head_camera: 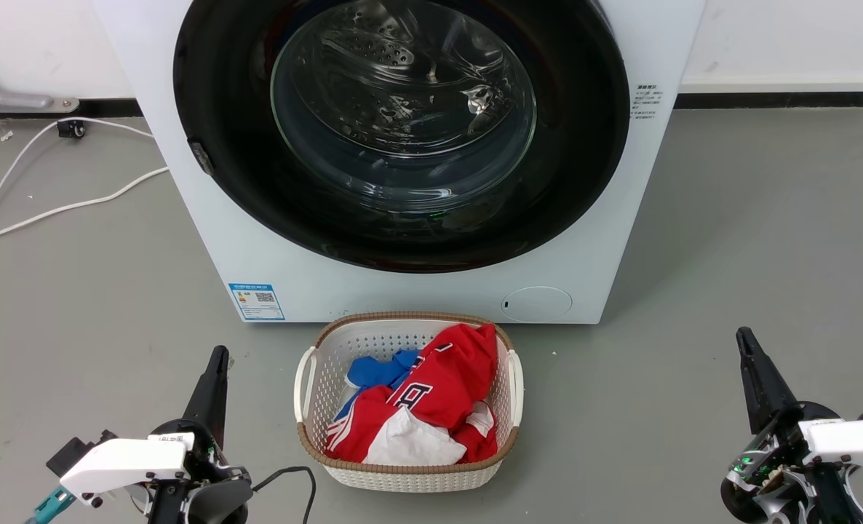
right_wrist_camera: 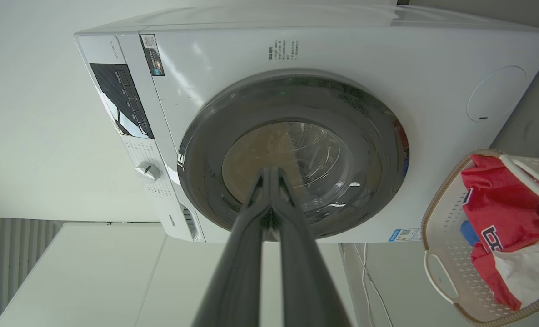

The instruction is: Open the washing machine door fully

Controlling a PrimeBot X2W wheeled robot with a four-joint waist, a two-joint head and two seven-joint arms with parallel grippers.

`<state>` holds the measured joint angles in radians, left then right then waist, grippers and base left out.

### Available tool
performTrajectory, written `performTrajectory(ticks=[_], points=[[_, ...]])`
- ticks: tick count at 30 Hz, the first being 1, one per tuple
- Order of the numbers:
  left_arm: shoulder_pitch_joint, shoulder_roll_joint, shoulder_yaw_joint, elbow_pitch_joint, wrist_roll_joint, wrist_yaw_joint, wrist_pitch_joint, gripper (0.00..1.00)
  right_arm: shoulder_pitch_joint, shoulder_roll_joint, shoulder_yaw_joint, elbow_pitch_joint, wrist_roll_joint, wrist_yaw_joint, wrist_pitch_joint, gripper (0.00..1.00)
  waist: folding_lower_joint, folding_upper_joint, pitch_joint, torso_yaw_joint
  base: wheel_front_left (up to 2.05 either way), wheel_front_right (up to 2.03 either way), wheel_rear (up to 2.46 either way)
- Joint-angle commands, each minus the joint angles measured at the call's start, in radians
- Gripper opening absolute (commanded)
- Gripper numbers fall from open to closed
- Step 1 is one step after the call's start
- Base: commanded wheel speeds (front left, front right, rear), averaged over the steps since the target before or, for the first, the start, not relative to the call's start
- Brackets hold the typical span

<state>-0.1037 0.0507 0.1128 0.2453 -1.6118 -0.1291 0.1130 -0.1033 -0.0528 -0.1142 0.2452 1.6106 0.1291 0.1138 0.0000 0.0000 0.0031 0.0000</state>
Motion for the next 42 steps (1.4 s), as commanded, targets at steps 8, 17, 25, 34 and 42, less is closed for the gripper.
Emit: performTrajectory(ticks=[8, 17, 25, 34, 42], points=[[-0.009, -0.001, 0.003, 0.001, 0.005, -0.003, 0.004, 0.0, -0.011, 0.003, -0.001, 0.001, -0.002, 0.003, 0.003, 0.0, 0.0, 0.0, 0.0, 0.0, 0.0, 0.0, 0.0], [-0.009, -0.001, 0.003, 0.001, 0.005, -0.003, 0.004, 0.0, -0.011, 0.003, -0.001, 0.001, -0.002, 0.003, 0.003, 0.0, 0.0, 0.0, 0.0, 0.0, 0.0, 0.0, 0.0], [0.012, -0.002, -0.019, 0.008, 0.002, 0.001, -0.016, 1.0, 0.017, 0.001, 0.009, 0.002, -0.001, 0.0, -0.015, 1.0, 0.0, 0.0, 0.0, 0.0, 0.0, 0.0, 0.0], [0.017, 0.002, -0.063, -0.021, 0.06, 0.0, -0.063, 1.0, 0.036, 0.0, 0.024, -0.026, -0.06, 0.0, -0.062, 1.0, 0.0, 0.0, -0.003, 0.002, 0.0, 0.0, 0.0], [0.022, 0.002, -0.077, -0.063, 0.188, 0.0, -0.094, 1.0, 0.043, -0.011, 0.037, -0.055, -0.233, 0.0, -0.094, 1.0, 0.0, 0.0, -0.006, 0.002, 0.0, 0.0, 0.0]])
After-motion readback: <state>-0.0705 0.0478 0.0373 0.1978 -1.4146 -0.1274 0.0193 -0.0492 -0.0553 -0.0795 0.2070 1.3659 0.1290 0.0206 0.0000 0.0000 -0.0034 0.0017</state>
